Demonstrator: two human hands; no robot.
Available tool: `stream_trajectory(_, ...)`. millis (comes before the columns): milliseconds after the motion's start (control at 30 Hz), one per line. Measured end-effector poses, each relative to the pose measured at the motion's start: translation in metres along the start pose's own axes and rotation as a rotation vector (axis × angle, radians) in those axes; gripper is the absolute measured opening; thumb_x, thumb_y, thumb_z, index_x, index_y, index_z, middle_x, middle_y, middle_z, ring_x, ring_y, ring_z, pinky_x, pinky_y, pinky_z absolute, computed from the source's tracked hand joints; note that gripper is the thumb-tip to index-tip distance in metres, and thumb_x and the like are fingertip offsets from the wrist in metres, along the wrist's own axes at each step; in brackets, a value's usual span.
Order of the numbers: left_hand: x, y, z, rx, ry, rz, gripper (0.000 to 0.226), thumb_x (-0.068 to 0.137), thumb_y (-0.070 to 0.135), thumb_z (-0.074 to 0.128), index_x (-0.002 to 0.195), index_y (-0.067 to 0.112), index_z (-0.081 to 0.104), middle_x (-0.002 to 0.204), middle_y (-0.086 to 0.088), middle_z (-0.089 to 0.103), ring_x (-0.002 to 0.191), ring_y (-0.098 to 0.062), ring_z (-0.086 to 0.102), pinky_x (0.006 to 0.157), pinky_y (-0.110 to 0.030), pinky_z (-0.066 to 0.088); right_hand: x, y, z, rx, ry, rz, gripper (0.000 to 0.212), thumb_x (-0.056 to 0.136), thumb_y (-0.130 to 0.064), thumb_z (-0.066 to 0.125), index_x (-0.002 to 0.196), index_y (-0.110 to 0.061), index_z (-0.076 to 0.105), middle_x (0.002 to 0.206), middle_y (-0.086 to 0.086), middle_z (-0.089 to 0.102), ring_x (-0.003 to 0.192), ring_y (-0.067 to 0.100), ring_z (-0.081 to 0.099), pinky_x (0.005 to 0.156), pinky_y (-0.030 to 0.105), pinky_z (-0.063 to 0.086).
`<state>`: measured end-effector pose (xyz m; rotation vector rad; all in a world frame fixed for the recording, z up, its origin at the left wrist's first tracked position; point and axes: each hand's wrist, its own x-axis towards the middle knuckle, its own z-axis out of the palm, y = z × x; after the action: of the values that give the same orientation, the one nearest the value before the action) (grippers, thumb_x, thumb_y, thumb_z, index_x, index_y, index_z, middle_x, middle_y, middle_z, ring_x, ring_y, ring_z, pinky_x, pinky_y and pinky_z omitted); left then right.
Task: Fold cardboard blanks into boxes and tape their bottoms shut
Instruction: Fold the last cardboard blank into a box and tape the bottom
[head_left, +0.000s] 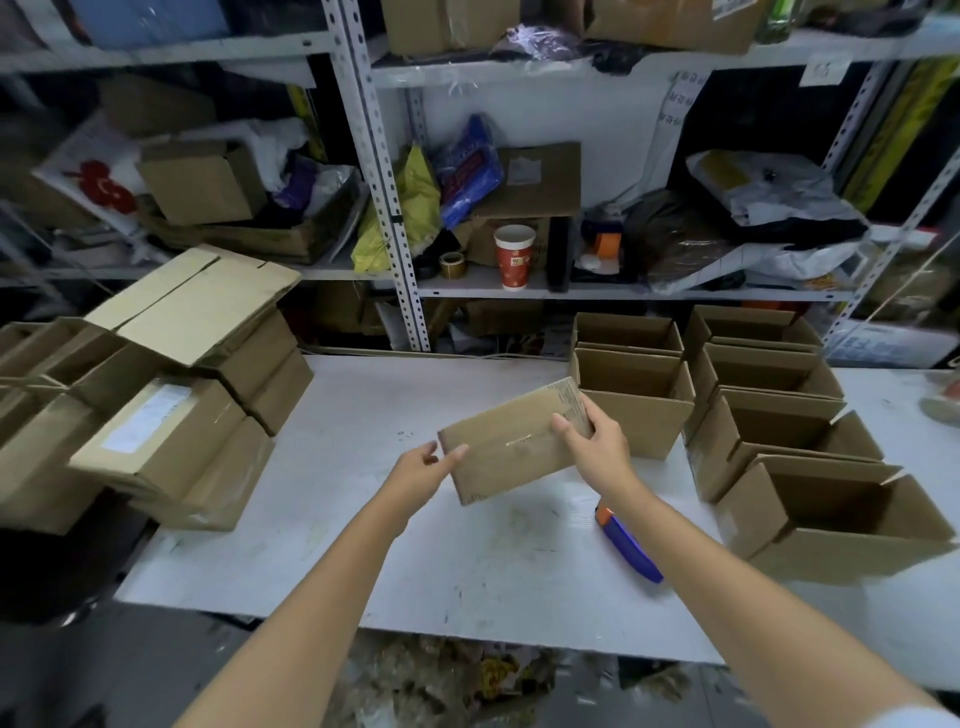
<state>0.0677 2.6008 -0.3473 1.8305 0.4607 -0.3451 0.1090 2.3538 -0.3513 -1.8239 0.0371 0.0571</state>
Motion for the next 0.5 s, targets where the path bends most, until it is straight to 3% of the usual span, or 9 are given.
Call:
stream_trajectory(100, -0.003, -0.003, 0.006, -0.079, -0.004, 0.069, 0.047, 0.093, 0.040, 0.067, 0.133, 0.016, 0.056, 0.125, -0.002, 0.066, 0.108, -0.015, 0.064, 0.096, -0.034, 0.052, -0.004, -0.002, 0.012, 0.057, 0.006, 0.010, 0.038, 0.095, -0.031, 0.065, 0.132, -0.025, 0.060, 0.115, -0.016, 0.068, 0.108, 0.005, 0.063, 0.091, 0.028, 0.055)
stream_trajectory(167, -0.004, -0.005, 0.005, -0.096, 0.048, 0.105, 0.039, 0.094, 0.033, 0.067, 0.129, 0.018, 0.058, 0.120, -0.001, 0.068, 0.105, -0.014, 0.065, 0.091, -0.031, 0.053, -0.008, -0.001, 0.016, 0.069, -0.001, 0.020, 0.033, 0.095, -0.029, 0.066, 0.127, -0.027, 0.059, 0.115, -0.015, 0.067, 0.109, 0.007, 0.062, 0.093, 0.029, 0.054)
stream_trajectory(267, -0.007, -0.006, -0.006, -0.042, 0.126, 0.126, 0.043, 0.093, 0.031, 0.069, 0.133, 0.022, 0.056, 0.118, 0.003, 0.067, 0.111, -0.019, 0.064, 0.095, -0.038, 0.054, -0.012, -0.003, 0.017, 0.137, -0.043, 0.095, 0.038, 0.097, -0.029, 0.064, 0.133, -0.025, 0.053, 0.119, -0.012, 0.062, 0.115, 0.012, 0.058, 0.095, 0.028, 0.049)
stream_trajectory(400, -0.010, -0.004, -0.017, 0.001, 0.182, 0.215, 0.061, 0.093, 0.022, 0.068, 0.148, 0.030, 0.043, 0.127, 0.005, 0.063, 0.117, -0.018, 0.059, 0.103, -0.039, 0.050, -0.003, -0.011, 0.013, 0.190, -0.055, 0.366, 0.064, 0.094, -0.055, 0.056, 0.146, -0.020, 0.043, 0.140, 0.001, 0.052, 0.121, 0.021, 0.054, 0.096, 0.042, 0.053)
stream_trajectory(500, -0.013, 0.000, -0.019, 0.016, 0.153, 0.277, 0.067, 0.095, 0.014, 0.065, 0.153, 0.030, 0.035, 0.133, 0.008, 0.058, 0.121, -0.014, 0.053, 0.108, -0.035, 0.046, 0.006, -0.023, 0.006, 0.174, -0.127, 0.553, 0.069, 0.089, -0.070, 0.051, 0.137, -0.021, 0.049, 0.133, 0.006, 0.055, 0.115, 0.031, 0.058, 0.088, 0.046, 0.057)
